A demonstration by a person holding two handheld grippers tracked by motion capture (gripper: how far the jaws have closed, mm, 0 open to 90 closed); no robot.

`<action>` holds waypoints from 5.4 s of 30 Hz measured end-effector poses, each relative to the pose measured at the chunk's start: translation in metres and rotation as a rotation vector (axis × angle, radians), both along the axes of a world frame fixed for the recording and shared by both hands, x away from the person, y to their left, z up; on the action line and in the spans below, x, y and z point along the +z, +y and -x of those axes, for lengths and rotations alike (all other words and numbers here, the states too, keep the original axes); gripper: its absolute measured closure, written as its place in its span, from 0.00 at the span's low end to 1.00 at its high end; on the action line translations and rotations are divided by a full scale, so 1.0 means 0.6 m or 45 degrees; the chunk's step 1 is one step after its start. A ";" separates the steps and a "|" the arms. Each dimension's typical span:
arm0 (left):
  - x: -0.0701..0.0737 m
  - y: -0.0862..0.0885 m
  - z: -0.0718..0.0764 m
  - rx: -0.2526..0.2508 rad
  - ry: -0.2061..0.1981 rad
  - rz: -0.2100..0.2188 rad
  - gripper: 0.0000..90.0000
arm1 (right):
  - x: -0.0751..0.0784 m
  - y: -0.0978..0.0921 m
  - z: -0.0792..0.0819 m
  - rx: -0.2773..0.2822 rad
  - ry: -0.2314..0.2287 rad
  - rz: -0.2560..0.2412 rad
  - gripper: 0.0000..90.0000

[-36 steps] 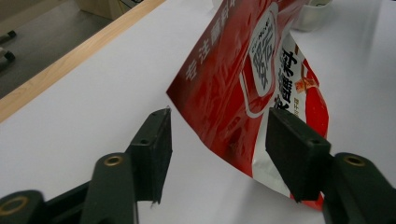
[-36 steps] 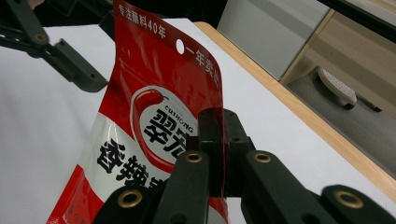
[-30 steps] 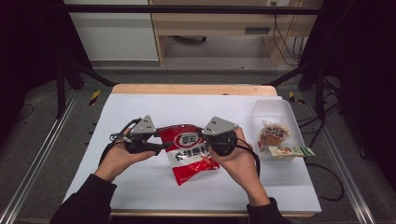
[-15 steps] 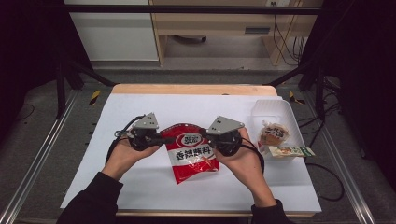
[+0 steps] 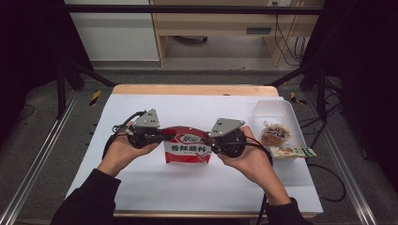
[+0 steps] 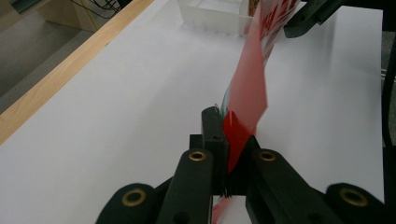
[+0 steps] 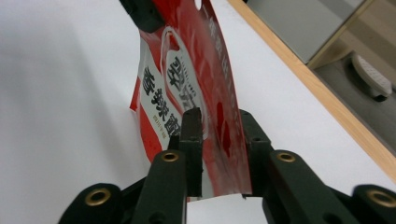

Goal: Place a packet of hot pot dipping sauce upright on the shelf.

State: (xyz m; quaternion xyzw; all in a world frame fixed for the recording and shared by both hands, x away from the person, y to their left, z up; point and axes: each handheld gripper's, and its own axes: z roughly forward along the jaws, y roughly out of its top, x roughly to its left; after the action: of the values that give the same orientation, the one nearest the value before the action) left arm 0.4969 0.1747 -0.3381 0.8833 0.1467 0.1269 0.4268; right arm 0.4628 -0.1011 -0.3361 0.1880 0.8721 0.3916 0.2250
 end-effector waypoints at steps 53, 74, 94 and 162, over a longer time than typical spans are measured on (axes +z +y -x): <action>-0.162 0.189 0.095 0.517 -0.003 0.056 0.15 | 0.124 -0.076 -0.084 0.015 -0.064 0.061 1.00; -0.184 0.206 0.127 0.591 -0.016 0.023 0.13 | 0.165 -0.144 -0.132 -0.141 -0.132 -0.041 1.00; -0.187 0.202 0.126 0.590 -0.023 -0.001 0.13 | 0.167 -0.222 -0.168 -0.296 -0.169 -0.107 1.00; -0.189 0.200 0.125 0.592 -0.026 -0.021 0.13 | 0.015 -0.392 -0.164 -0.645 -0.037 -0.167 1.00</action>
State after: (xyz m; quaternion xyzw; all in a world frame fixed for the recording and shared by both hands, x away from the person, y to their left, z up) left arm 0.4219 0.2948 -0.4517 0.8280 0.3408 0.2318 0.3802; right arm 0.5613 -0.3365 -0.3269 0.4087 0.7668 0.3811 0.3157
